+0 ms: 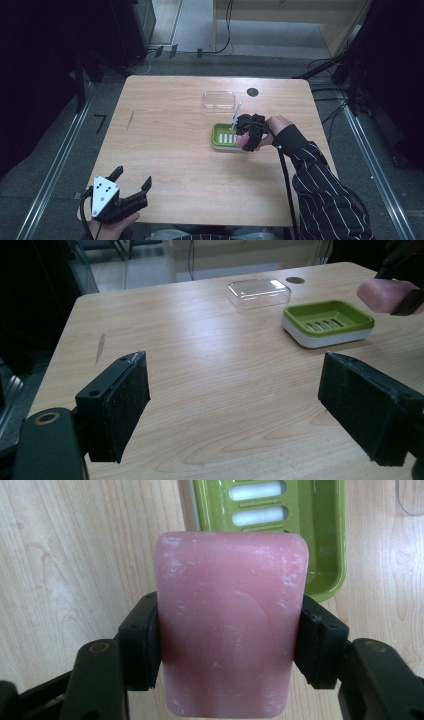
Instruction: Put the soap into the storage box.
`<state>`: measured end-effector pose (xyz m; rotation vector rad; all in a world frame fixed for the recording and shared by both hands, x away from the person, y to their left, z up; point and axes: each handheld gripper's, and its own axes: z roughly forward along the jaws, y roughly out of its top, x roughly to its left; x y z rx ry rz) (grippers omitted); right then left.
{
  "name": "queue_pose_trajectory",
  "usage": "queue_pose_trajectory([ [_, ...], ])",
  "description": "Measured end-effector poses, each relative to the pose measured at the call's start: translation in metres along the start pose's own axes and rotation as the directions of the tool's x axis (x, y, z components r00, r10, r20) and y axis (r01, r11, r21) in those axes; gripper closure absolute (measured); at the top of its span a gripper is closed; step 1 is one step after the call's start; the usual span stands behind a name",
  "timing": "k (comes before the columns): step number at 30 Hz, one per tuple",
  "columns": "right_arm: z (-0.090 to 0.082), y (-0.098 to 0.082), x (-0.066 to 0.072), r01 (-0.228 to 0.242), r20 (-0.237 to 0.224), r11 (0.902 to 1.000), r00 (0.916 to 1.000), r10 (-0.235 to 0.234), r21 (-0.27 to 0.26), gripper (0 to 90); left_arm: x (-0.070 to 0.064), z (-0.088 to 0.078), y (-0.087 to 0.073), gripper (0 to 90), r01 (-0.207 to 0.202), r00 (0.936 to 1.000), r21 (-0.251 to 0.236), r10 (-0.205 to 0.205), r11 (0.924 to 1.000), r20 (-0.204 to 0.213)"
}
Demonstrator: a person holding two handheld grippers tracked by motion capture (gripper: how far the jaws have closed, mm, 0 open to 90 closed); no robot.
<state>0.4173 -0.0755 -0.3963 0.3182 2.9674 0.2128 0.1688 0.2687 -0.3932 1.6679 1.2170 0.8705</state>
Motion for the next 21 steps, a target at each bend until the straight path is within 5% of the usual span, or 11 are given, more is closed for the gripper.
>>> queue_pose_trajectory([
  [21,0.004,0.017,-0.012,0.046,-0.003,0.9989,0.9989,-0.046,-0.004,39.1,0.0,-0.001,0.0,13.6,-0.003,1.0,0.002,0.003,1.0,-0.007],
])
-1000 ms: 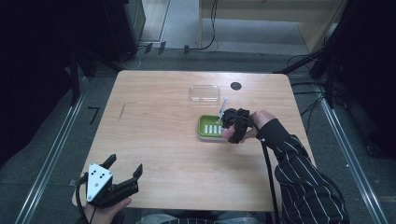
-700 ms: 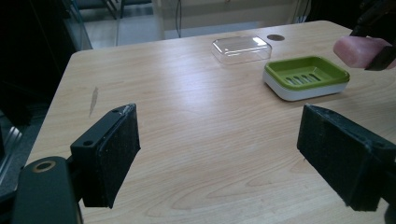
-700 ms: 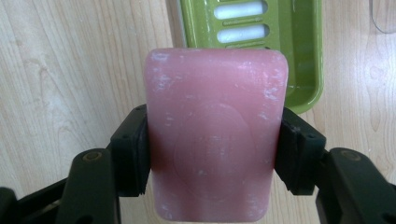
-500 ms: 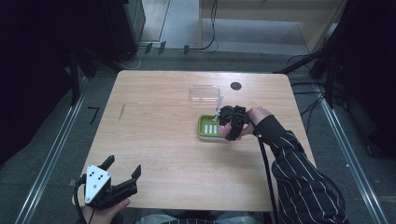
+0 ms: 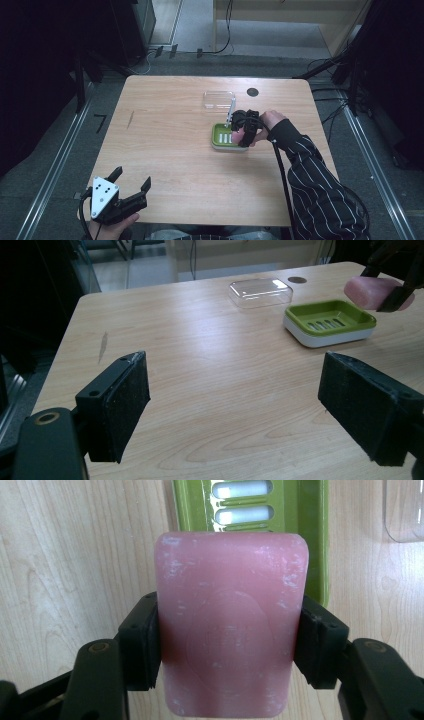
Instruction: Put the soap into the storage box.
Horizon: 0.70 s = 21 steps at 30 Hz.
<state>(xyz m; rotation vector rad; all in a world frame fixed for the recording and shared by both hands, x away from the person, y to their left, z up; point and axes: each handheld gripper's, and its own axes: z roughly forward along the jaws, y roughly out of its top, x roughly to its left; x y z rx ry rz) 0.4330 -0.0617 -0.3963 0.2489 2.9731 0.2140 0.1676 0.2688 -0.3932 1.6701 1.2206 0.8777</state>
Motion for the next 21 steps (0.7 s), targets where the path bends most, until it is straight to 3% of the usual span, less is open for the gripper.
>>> queue_pose_trajectory([
  [21,0.009,0.021,-0.012,0.035,-0.014,0.9994,0.9993,-0.035,0.002,39.1,0.004,-0.009,-0.004,13.6,0.014,0.9996,0.002,-0.014,0.9999,-0.026],
])
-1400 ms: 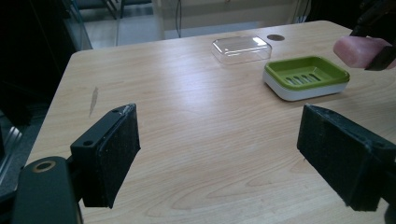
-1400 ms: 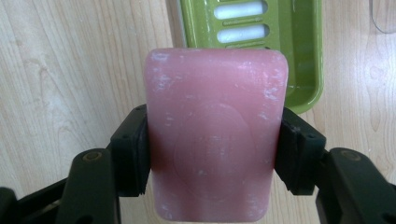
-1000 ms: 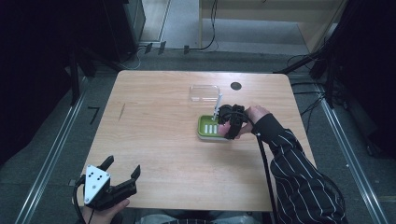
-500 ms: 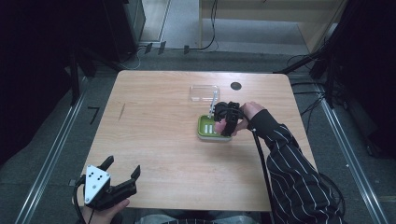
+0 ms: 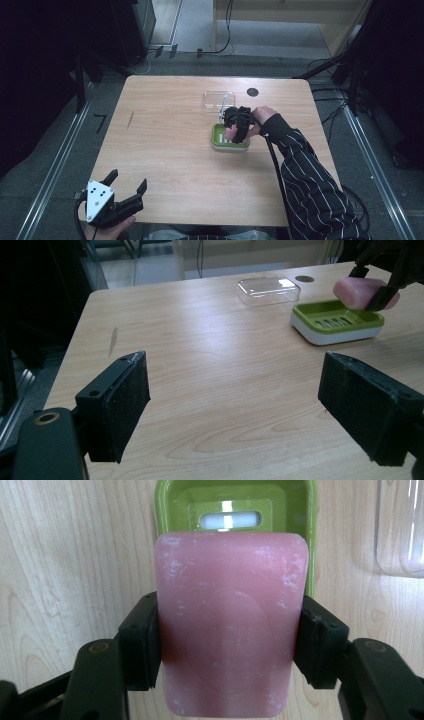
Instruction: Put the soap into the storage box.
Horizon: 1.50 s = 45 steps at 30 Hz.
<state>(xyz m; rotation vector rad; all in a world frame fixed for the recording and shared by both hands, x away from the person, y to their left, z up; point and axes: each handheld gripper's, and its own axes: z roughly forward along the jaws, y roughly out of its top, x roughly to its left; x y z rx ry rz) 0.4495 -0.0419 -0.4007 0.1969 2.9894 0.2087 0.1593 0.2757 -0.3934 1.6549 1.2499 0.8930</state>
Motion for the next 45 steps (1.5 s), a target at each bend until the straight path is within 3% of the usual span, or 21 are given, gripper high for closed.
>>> queue_pose_trajectory([
  [45,0.037,0.016,-0.015,0.011,-0.031,0.999,0.9995,-0.01,0.042,39.0,0.002,-0.006,-0.003,13.6,0.014,0.9997,-0.003,-0.014,0.9999,-0.02],
])
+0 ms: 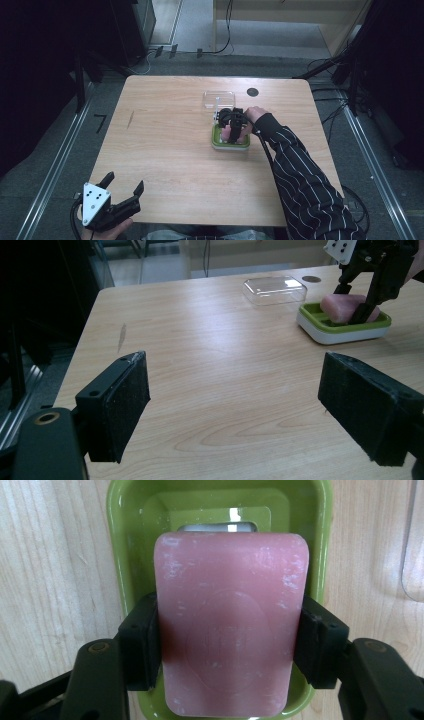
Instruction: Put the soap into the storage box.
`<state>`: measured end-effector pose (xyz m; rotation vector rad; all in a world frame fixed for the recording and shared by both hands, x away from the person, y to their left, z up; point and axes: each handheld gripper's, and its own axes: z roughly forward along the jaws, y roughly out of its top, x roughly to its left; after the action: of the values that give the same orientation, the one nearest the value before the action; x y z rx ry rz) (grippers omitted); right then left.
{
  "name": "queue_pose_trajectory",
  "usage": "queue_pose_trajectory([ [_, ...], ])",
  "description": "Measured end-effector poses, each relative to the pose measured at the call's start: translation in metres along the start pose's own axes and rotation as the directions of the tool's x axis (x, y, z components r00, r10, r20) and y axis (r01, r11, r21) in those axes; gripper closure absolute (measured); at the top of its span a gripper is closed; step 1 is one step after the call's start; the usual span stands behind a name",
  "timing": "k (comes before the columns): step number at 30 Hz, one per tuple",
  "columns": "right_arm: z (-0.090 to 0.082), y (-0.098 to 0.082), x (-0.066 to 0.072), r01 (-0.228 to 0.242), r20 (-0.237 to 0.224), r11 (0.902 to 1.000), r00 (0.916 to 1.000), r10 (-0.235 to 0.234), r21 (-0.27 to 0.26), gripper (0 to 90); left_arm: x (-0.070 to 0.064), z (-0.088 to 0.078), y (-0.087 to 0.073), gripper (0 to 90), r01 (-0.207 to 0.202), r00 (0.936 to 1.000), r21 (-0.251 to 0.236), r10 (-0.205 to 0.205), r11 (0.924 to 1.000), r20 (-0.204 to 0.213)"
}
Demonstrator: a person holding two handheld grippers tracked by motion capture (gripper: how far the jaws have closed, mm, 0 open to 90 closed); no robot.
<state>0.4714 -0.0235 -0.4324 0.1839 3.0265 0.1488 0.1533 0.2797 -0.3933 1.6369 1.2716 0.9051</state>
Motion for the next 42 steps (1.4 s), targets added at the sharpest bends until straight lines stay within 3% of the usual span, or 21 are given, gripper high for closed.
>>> queue_pose_trajectory([
  [24,0.012,0.005,-0.004,0.021,-0.013,0.9995,0.9997,-0.021,0.024,39.0,0.002,-0.005,-0.002,13.6,0.005,0.9998,0.002,-0.005,1.0,-0.018],
  [42,0.012,0.005,-0.004,-0.004,-0.009,0.9999,0.9999,0.004,0.01,37.9,0.001,-0.004,-0.002,13.6,0.0,0.9999,0.002,0.0,1.0,-0.014],
])
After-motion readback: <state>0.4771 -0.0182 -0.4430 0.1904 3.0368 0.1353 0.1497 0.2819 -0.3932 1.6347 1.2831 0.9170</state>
